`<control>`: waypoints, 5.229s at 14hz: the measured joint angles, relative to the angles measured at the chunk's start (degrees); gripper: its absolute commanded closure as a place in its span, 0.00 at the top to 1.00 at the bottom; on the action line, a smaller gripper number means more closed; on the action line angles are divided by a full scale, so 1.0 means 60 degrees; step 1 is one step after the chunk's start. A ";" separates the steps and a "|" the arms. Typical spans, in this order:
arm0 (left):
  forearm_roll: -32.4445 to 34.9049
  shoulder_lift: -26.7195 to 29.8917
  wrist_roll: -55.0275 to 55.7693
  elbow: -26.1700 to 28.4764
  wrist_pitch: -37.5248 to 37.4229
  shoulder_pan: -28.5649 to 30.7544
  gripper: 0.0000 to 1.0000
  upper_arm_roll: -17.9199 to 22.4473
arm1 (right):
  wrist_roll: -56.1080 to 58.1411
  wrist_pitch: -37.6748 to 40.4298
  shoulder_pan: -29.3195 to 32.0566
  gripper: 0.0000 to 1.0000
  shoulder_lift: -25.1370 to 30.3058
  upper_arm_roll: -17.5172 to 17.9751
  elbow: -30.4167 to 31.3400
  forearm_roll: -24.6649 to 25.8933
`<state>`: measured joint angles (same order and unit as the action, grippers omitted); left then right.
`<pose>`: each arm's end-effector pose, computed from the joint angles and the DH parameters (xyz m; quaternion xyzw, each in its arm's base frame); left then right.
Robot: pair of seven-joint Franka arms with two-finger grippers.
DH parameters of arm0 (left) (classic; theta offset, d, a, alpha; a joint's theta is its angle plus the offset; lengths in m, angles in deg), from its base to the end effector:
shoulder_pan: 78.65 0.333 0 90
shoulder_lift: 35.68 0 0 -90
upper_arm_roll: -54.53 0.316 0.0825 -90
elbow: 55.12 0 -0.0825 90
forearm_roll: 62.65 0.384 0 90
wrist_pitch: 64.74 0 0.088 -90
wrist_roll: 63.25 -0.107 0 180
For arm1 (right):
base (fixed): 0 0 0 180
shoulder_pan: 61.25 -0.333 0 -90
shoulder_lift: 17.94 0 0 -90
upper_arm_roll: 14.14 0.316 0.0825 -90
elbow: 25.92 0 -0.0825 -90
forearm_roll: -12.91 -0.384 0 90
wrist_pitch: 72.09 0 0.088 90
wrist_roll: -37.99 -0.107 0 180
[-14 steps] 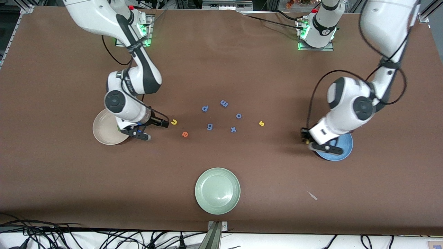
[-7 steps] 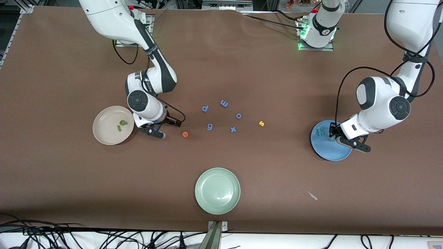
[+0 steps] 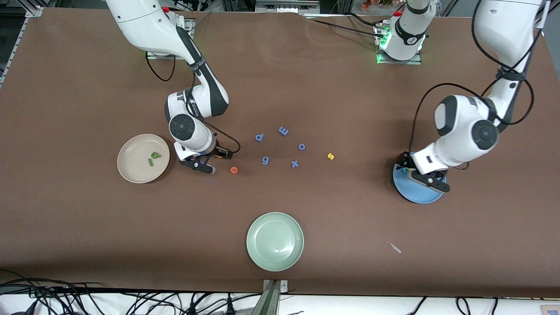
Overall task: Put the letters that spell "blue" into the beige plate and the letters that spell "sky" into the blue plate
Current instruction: 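Drop the b on the white plate while the left gripper drops the k, then grasp the n with the right gripper while the left gripper grasps the s, then drop the n on the white plate while the left gripper drops the s, then grasp the orange e with the right gripper while the left gripper withdraws, then place the orange e on the white plate with the right gripper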
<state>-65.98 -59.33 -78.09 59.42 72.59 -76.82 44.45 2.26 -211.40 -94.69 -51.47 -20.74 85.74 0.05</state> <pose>0.6008 -0.0843 0.2535 0.9836 -0.1718 -0.0019 0.0549 0.5412 0.2759 0.1694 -0.9857 0.1574 0.0592 0.0070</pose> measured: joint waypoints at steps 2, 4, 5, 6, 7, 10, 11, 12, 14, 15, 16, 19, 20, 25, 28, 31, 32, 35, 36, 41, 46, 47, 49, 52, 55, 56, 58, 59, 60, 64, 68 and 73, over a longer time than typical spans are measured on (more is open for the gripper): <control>-0.0001 -0.0008 0.2014 0.0001 0.0000 -0.1065 0.82 -0.0033 | 0.0002 -0.0002 0.0000 0.34 0.0018 -0.0004 -0.0029 0.0000; 0.0000 -0.0057 0.3782 0.0001 0.0001 -0.2052 0.82 -0.0060 | 0.0012 0.0013 0.0000 0.23 0.0054 -0.0012 -0.0069 0.0000; 0.0000 -0.0105 0.4376 0.0000 0.0004 -0.2419 0.82 -0.0060 | 0.0021 0.0014 0.0000 0.21 0.0060 -0.0024 -0.0087 0.0000; 0.0000 -0.0191 0.4771 0.0000 0.0052 -0.2678 0.80 -0.0057 | 0.0024 0.0018 0.0001 0.20 0.0058 -0.0037 -0.0117 0.0000; 0.0000 -0.0341 0.4977 0.0005 0.0218 -0.2835 0.76 -0.0055 | 0.0033 0.0051 0.0003 0.20 0.0044 -0.0063 -0.0173 0.0001; -0.0001 -0.1096 0.5250 0.0009 0.1114 -0.3156 0.76 -0.0050 | 0.0657 0.1394 0.0003 0.20 0.0042 -0.0544 -0.0869 0.0173; -0.0001 -0.1335 0.5388 -0.0005 0.1314 -0.3284 0.76 -0.0052 | 0.1324 0.2130 0.0010 0.20 0.0066 -0.0911 -0.1200 0.0204; 0.0000 -0.1527 0.5466 -0.0053 0.1450 -0.3383 0.76 -0.0050 | 0.2154 0.2722 0.0020 0.21 0.0120 -0.1360 -0.1439 0.0219; 0.0000 -0.1711 0.5546 -0.0215 0.1503 -0.3473 0.76 -0.0046 | 0.4014 0.3561 0.0063 0.22 0.0327 -0.2366 -0.1585 0.0224; 0.0000 -0.1724 0.5551 -0.0268 0.1501 -0.3484 0.74 -0.0046 | 0.4867 0.3853 0.0095 0.22 0.0399 -0.2849 -0.1577 0.0226; -0.0001 -0.1743 0.5551 -0.0299 0.1501 -0.3498 0.66 -0.0046 | 0.5479 0.3997 0.0137 0.22 0.0409 -0.3203 -0.1546 0.0227; 0.0002 -0.1748 0.5551 -0.0327 0.1501 -0.3523 0.44 -0.0027 | 0.6170 0.4015 0.0444 1.00 0.0096 -0.3627 -0.1373 0.0229; 0.0003 -0.1748 0.5551 -0.0341 0.1500 -0.3532 0.42 -0.0011 | 0.6187 0.4002 0.0531 1.00 -0.0036 -0.3628 -0.1373 0.0229; 0.0037 -0.1748 0.5539 -0.0346 0.1499 -0.3613 0.29 0.0022 | 0.5467 0.3994 0.0042 1.00 -0.0098 -0.3490 -0.1865 -0.0039; 0.0258 -0.1696 0.5540 -0.0473 0.1503 -0.3447 0.29 0.0078 | 0.4360 0.3960 -0.0521 1.00 -0.0145 -0.2999 -0.2279 -0.1085; 0.0503 -0.1212 0.4267 -0.0641 0.1022 -0.2344 0.29 0.0158 | 0.3174 0.3742 -0.0712 1.00 -0.0617 -0.2466 -0.2888 -0.1840; 0.0504 -0.0931 0.3438 -0.0658 0.0664 -0.1843 0.29 0.0166 | 0.2749 0.3598 -0.0753 1.00 -0.0809 -0.2310 -0.3099 -0.1875; 0.0504 -0.0199 0.0640 -0.0548 -0.0195 -0.0331 0.34 0.0195 | 0.1756 0.2824 -0.1120 1.00 -0.1360 -0.2155 -0.3445 -0.1886; 0.0504 -0.0108 -0.0145 -0.0441 -0.0256 0.0115 0.39 0.0202 | 0.1508 0.2547 -0.1258 1.00 -0.1535 -0.2145 -0.3529 -0.1890; 0.0505 -0.0207 -0.1950 -0.0075 -0.0252 0.1074 1.00 0.0509 | 0.0757 0.1840 -0.1748 0.99 -0.2160 -0.2135 -0.3841 -0.1898; 0.0505 -0.0140 -0.1966 0.0095 -0.0251 0.1047 1.00 0.0494 | 0.0750 0.1528 -0.1826 0.57 -0.2325 -0.2091 -0.3867 -0.1931; 0.0505 0.0119 -0.1967 0.0353 -0.0251 0.1047 1.00 0.0478 | 0.0750 0.1530 -0.1826 0.50 -0.2326 -0.2087 -0.3876 -0.1981; 0.0504 0.0957 -0.1967 0.0993 -0.0238 0.1014 1.00 0.0401 | 0.0751 0.1541 -0.1829 0.48 -0.2319 -0.2072 -0.3895 -0.2064; 0.0504 0.2529 -0.1965 0.1458 -0.0428 0.0866 1.00 0.0273 | 0.0770 0.1564 -0.1828 0.36 -0.2309 -0.2072 -0.3898 -0.2077; 0.0504 0.4206 -0.1671 0.1460 -0.1660 0.0688 1.00 0.0109 | 0.0874 0.1604 -0.1828 0.24 -0.2291 -0.2076 -0.3918 -0.2086; 0.0504 0.4799 -0.1481 0.1460 -0.2187 0.0652 1.00 0.0101 | 0.1025 0.1788 -0.1819 0.24 -0.2261 -0.2077 -0.3973 -0.2101; 0.0503 0.5846 -0.1202 0.1363 -0.3323 0.0649 1.00 0.0108 | 0.1628 0.2414 -0.1754 0.24 -0.2256 -0.2156 -0.4047 -0.2124; 0.0504 0.6243 -0.1034 0.1107 -0.4131 0.0650 1.00 0.0126 | 0.2045 0.2834 -0.1617 0.24 -0.2233 -0.2207 -0.4167 -0.2126; 0.0504 0.6531 -0.0771 0.0613 -0.5193 0.0652 1.00 0.0150 | 0.2604 0.3288 -0.1388 0.24 -0.2169 -0.2275 -0.4325 -0.2129; 0.0504 0.6787 0.0940 -0.1331 -0.7963 0.0655 1.00 0.0196 | 0.5191 0.5118 -0.0569 0.25 -0.1682 -0.3215 -0.4451 -0.2127; 0.0497 0.6336 0.1562 -0.1570 -0.8295 0.0608 1.00 0.0200 | 0.7066 0.6130 -0.0444 0.30 -0.1630 -0.4550 -0.4352 -0.2127; 0.0368 0.5798 0.2035 -0.1841 -0.8541 0.0662 1.00 0.0398 | 0.7322 0.6171 0.0242 0.75 -0.1994 -0.4781 -0.4132 -0.1918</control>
<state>-63.77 -24.54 -65.88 48.38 21.35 -72.85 46.84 46.19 -174.37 -93.24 -63.43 -49.43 60.95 -11.46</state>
